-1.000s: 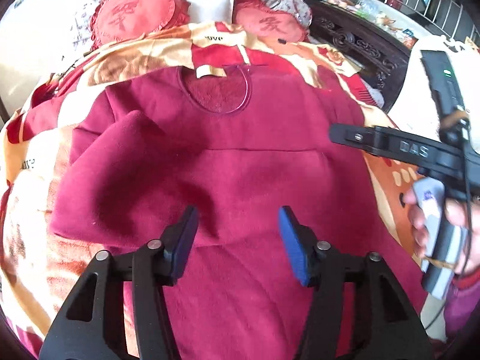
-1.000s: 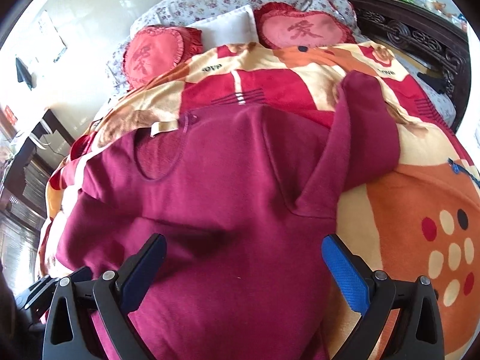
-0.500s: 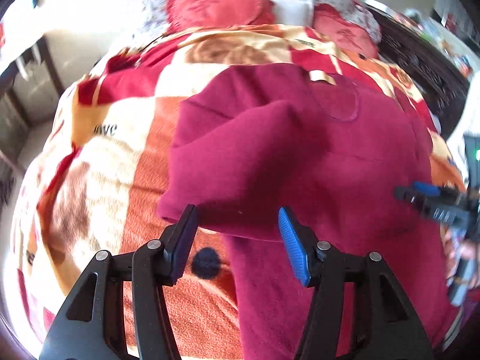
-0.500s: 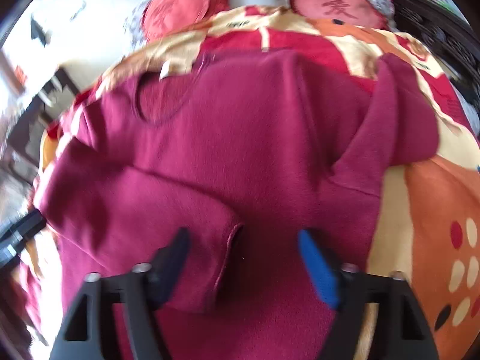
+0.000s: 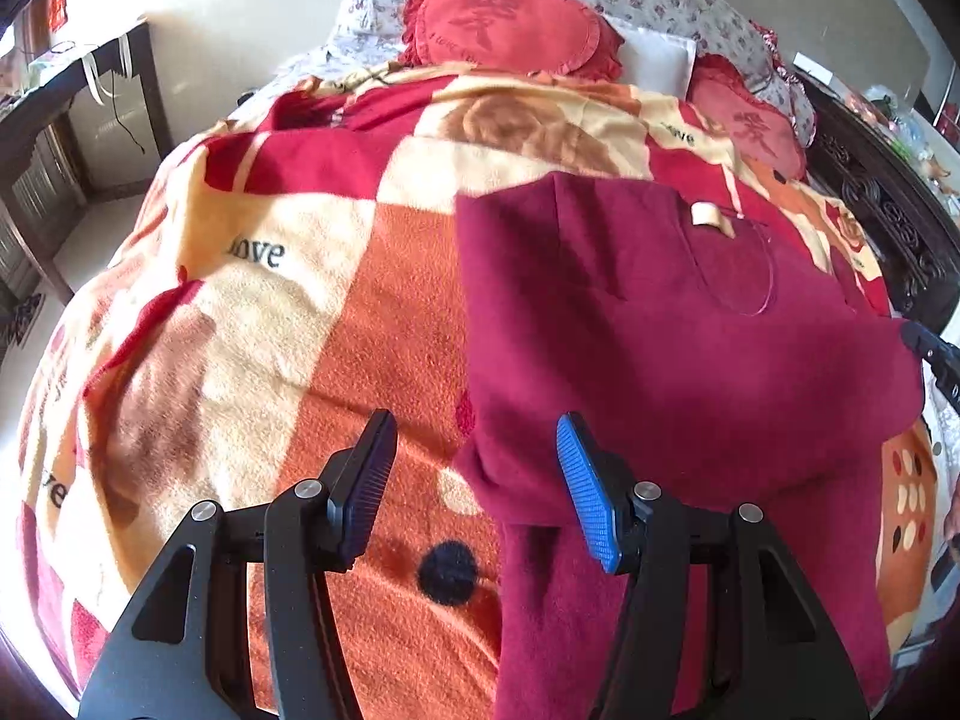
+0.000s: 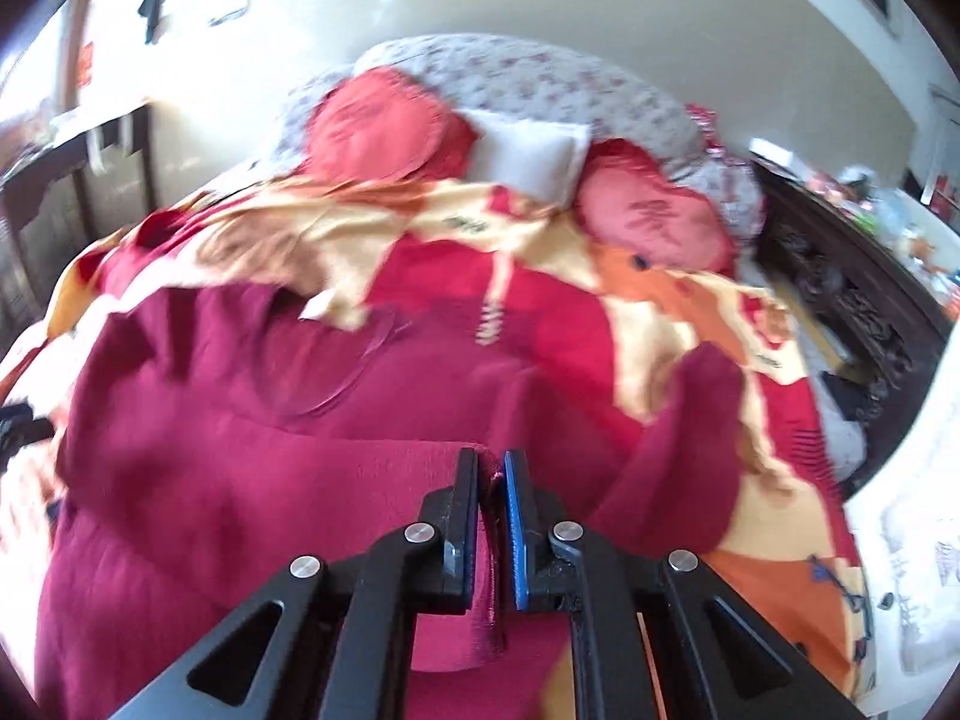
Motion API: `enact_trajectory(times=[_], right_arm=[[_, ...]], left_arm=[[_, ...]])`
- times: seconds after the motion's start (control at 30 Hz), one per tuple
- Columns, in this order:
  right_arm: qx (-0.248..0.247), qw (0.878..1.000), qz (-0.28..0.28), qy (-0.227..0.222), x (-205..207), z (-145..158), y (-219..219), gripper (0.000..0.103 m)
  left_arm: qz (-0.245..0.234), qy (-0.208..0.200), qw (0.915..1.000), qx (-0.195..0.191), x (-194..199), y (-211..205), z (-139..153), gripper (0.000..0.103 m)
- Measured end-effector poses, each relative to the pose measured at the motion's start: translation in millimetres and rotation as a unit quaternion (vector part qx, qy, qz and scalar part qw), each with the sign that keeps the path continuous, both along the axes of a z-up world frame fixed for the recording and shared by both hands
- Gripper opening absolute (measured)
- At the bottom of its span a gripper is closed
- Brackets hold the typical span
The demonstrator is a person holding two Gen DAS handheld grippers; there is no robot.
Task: Fold small clothes
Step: 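Grasp the other sleeve with the right tool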
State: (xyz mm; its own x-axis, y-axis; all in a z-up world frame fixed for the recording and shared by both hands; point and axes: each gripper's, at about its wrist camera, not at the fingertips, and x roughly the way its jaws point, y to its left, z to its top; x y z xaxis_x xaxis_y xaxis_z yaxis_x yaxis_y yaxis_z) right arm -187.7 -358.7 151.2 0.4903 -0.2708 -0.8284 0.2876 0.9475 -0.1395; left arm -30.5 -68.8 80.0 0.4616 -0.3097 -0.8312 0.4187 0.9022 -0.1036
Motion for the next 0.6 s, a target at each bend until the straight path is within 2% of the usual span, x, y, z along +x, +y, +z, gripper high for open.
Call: enact_trajectory(times=[0.1, 0.17, 0.23, 0.33, 0.47, 0.6], right_arm=[[0.004, 0.999, -0.035, 0.041, 7, -23, -26, 0.008], [0.006, 0.995, -0.048, 0.091, 11, -55, -38, 0.008], [0.013, 0.994, -0.05, 0.096, 5, -66, -43, 0.008], [0.003, 0.995, -0.045, 0.085, 3, -60, -49, 0.008], [-0.037, 0.996, -0.045, 0.072, 4, -52, -51, 0.008], [0.011, 0.993, -0.069, 0.091, -4, -56, -65, 0.01]], left_arm=[[-0.004, 0.009, 0.9999, 0.014, 2, -7, -11, 0.056], [-0.01, 0.012, 0.9996, 0.025, 2, -11, -18, 0.056], [-0.01, 0.015, 0.9989, 0.042, 4, -14, -27, 0.056], [-0.003, 0.028, 0.9987, 0.043, 12, -13, -36, 0.056], [0.001, 0.03, 0.9987, 0.04, 15, -13, -37, 0.056], [-0.002, 0.002, 0.9994, 0.035, 9, -11, -23, 0.056]])
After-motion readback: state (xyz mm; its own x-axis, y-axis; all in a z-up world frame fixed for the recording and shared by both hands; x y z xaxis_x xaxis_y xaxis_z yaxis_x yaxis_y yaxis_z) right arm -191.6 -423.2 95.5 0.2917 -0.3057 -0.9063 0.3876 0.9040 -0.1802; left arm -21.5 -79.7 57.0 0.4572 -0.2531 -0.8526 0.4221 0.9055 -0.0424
